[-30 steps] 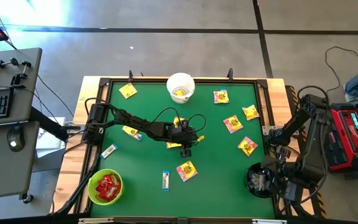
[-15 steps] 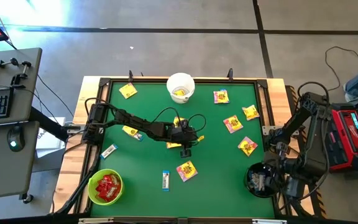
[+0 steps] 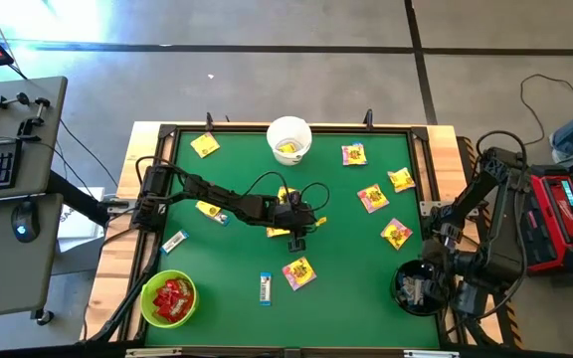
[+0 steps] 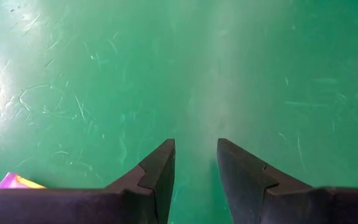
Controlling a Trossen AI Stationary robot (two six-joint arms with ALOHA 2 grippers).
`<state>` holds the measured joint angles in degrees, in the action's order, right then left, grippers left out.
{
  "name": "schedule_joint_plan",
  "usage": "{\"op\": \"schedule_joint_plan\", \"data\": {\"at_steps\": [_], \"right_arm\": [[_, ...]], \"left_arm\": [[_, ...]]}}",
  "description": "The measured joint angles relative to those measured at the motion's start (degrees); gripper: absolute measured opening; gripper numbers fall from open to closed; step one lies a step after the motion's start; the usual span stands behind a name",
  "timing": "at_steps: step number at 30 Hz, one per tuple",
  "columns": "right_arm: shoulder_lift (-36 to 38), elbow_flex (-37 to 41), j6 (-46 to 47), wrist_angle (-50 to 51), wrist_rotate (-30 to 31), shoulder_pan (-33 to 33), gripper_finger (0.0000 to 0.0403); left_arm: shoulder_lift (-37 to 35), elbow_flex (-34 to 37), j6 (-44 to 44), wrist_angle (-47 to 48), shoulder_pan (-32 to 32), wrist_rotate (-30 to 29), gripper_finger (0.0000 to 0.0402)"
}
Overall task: Sort candy by brand, put in halloween buckets
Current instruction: Put the white candy into the black bucket
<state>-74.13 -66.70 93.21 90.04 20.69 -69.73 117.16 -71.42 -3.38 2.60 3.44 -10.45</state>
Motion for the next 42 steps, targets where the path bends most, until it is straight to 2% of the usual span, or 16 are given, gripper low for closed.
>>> {"op": "schedule_joint_plan", "data": {"at_steps": [14,27,32,38,42], "right_arm": [[0.00,0.00,-3.50,-0.02,7.51,1.30,0.0000],[0.02,0.00,-14.77,-0.65,18.39,9.86,0.0000],[0.07,0.00,-23.98,-6.77,20.08,14.54,0.0000],[0.04,0.00,-39.92,-18.56,24.11,19.69,0.0000],[0.02,2.83,-48.71,-26.73,26.43,23.18,0.0000]], "left_arm": [[0.00,0.00,-0.91,0.63,-0.04,0.02,0.0113],[0.00,0.00,-0.48,3.41,0.04,0.02,0.0113],[0.00,0.00,0.01,5.45,0.04,0.02,0.0113],[-0.32,0.00,0.22,9.52,0.04,-0.01,0.0111],[-2.41,0.00,1.34,14.70,0.24,-0.70,0.0099]]}}
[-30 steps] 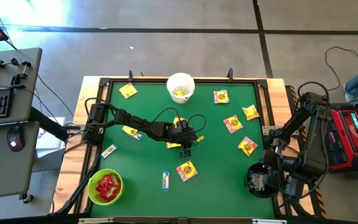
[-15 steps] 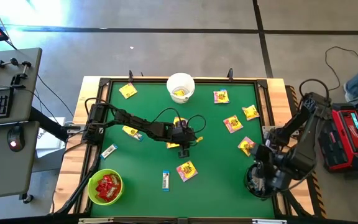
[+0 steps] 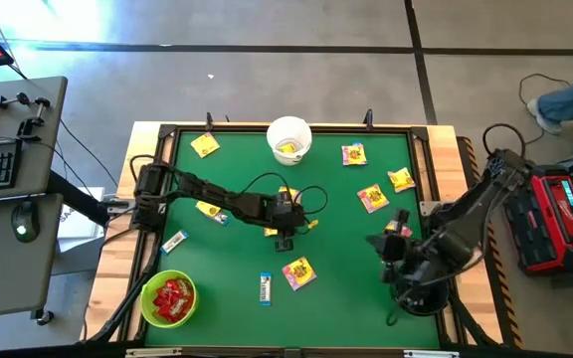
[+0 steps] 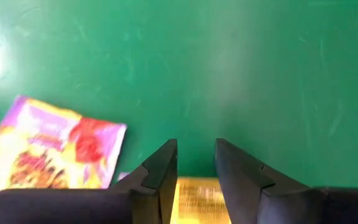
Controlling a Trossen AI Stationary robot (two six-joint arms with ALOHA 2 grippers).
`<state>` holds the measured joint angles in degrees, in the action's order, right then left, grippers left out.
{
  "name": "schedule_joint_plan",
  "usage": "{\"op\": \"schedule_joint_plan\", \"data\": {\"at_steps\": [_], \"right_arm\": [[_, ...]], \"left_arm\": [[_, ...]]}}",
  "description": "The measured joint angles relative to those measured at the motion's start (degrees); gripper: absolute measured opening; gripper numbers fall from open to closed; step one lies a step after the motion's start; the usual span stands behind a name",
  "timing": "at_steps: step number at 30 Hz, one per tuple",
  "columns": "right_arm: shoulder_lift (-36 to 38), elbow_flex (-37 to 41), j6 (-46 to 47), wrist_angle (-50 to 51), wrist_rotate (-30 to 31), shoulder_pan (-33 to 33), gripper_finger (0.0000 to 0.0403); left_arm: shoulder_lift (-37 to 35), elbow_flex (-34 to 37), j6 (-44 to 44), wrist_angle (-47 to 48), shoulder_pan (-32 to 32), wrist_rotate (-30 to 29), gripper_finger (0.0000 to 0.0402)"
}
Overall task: Sort candy by brand, put in halloween buckets
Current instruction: Put the white candy into the black bucket
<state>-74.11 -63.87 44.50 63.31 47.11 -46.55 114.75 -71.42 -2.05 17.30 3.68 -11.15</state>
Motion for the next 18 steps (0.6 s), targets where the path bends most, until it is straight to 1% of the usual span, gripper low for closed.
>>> {"op": "schedule_joint_plan", "data": {"at_steps": [5,11,15,18], "right_arm": [[-0.02,7.16,-5.76,-11.35,-1.42,4.91,0.0000],[-0.04,16.28,-14.54,-30.64,-3.24,9.50,0.0000],[-0.04,21.09,-20.27,-42.80,-5.14,12.28,0.0000],[-0.04,23.61,-22.06,-48.63,-5.77,13.96,0.0000]], "left_arm": [[-4.42,0.00,0.00,5.45,0.53,-0.57,0.0085],[-8.58,0.14,-0.66,14.65,1.18,-1.28,0.0075],[-10.73,3.29,-1.60,17.91,0.89,-5.45,0.0065],[-12.82,6.98,-2.71,17.66,-0.52,-5.92,0.0049]]}}
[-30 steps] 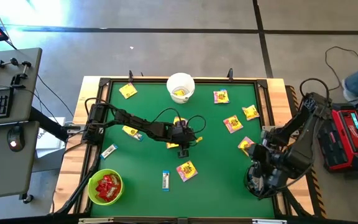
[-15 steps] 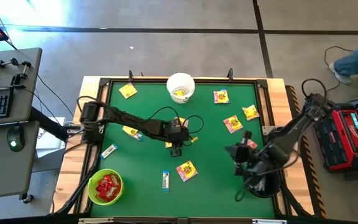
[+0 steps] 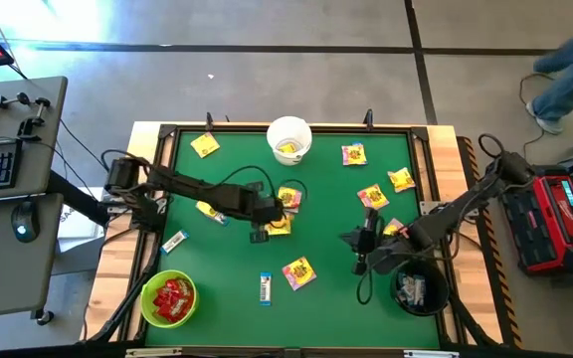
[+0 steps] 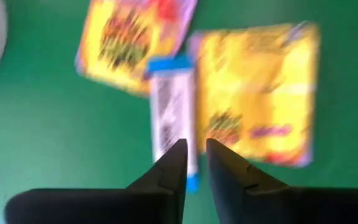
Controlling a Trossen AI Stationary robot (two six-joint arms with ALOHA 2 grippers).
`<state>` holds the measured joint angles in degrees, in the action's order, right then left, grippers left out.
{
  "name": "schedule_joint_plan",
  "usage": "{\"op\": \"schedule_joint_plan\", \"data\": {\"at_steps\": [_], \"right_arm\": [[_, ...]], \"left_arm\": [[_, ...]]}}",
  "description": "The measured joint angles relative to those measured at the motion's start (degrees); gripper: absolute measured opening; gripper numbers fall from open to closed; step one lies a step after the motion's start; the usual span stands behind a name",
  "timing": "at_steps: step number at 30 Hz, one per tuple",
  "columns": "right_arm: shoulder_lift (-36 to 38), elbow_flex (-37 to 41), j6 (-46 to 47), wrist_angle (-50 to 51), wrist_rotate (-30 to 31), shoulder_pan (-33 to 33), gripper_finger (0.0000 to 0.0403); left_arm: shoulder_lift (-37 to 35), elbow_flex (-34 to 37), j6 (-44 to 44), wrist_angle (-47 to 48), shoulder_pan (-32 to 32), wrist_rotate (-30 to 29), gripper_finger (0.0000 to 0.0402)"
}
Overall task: Sort candy by brand, put in halloween buckets
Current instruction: Put the white candy into the black bucket
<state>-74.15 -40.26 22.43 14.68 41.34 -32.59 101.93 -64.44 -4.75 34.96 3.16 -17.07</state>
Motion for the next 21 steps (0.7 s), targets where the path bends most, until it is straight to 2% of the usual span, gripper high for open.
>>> {"op": "schedule_joint_plan", "data": {"at_steps": [6,12,14,19,21], "right_arm": [[0.00,1.79,-0.04,-2.64,0.00,2.98,0.0000],[0.00,1.78,-0.92,-3.37,0.31,6.21,0.0000],[0.00,1.78,-1.06,-3.43,0.26,6.89,0.0000],[-0.02,1.78,-1.02,-3.63,0.20,7.23,0.0000],[-0.02,1.78,-0.89,-3.73,-0.19,6.89,0.0000]], "left_arm": [[-2.47,6.65,-0.63,-4.40,-2.96,-2.03,0.0020],[-1.17,7.91,-2.08,-6.88,-7.61,-6.18,0.0017],[-0.65,7.90,-0.16,-9.25,-8.73,-4.55,0.0017],[1.14,7.88,2.90,-11.57,-9.69,4.41,0.0017],[1.44,7.86,3.34,-11.61,-8.99,5.66,0.0017]]}}
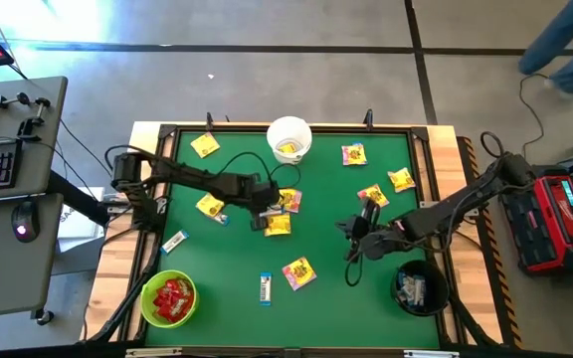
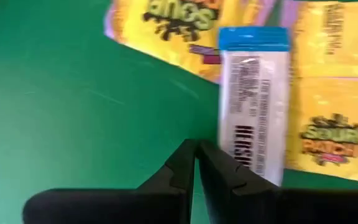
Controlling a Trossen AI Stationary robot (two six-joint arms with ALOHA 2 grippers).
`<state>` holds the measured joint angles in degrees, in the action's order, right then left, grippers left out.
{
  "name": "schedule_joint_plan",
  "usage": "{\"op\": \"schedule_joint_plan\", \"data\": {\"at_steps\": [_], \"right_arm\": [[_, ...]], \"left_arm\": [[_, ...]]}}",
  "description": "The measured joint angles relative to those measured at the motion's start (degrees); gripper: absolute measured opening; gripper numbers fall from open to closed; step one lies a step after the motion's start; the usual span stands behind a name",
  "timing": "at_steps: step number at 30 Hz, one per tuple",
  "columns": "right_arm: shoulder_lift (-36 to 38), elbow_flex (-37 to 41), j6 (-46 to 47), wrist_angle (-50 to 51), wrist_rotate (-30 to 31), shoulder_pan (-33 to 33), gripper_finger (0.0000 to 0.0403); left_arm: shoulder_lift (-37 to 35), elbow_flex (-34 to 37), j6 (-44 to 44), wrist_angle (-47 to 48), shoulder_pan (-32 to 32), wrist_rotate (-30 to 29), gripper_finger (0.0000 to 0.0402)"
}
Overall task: Sort candy by brand, put in halloween buckets
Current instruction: Put the white candy into the black bucket
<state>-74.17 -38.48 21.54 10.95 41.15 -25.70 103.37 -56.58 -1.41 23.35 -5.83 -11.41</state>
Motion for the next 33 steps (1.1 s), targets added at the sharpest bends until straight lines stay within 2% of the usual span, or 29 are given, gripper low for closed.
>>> {"op": "schedule_joint_plan", "data": {"at_steps": [7,10,18,22,27,33], "right_arm": [[-0.02,0.00,-1.10,-0.91,-6.86,-0.31,0.0000],[-0.02,0.00,-1.68,-1.83,-7.53,-0.32,0.0000],[-2.87,0.00,-2.37,-4.65,-15.48,0.06,0.0000],[-9.09,-0.02,-4.96,-12.56,-15.72,2.53,0.0000],[-16.11,-0.35,-7.51,-22.23,-16.45,8.15,0.0000],[-24.08,-4.51,-11.42,-28.95,-22.52,13.65,0.0000]], "left_arm": [[0.02,-0.02,-1.20,-1.90,6.10,5.73,0.0017],[0.43,-0.02,-1.49,-4.39,8.99,8.08,0.0017],[0.92,0.04,-2.91,-9.67,13.27,8.36,0.0017],[0.87,0.04,-2.57,-9.94,14.79,6.89,0.0017],[0.47,0.02,-5.67,-6.69,16.80,-0.67,0.0013],[-0.15,0.09,-6.99,-5.68,18.13,-1.58,0.0001]]}}
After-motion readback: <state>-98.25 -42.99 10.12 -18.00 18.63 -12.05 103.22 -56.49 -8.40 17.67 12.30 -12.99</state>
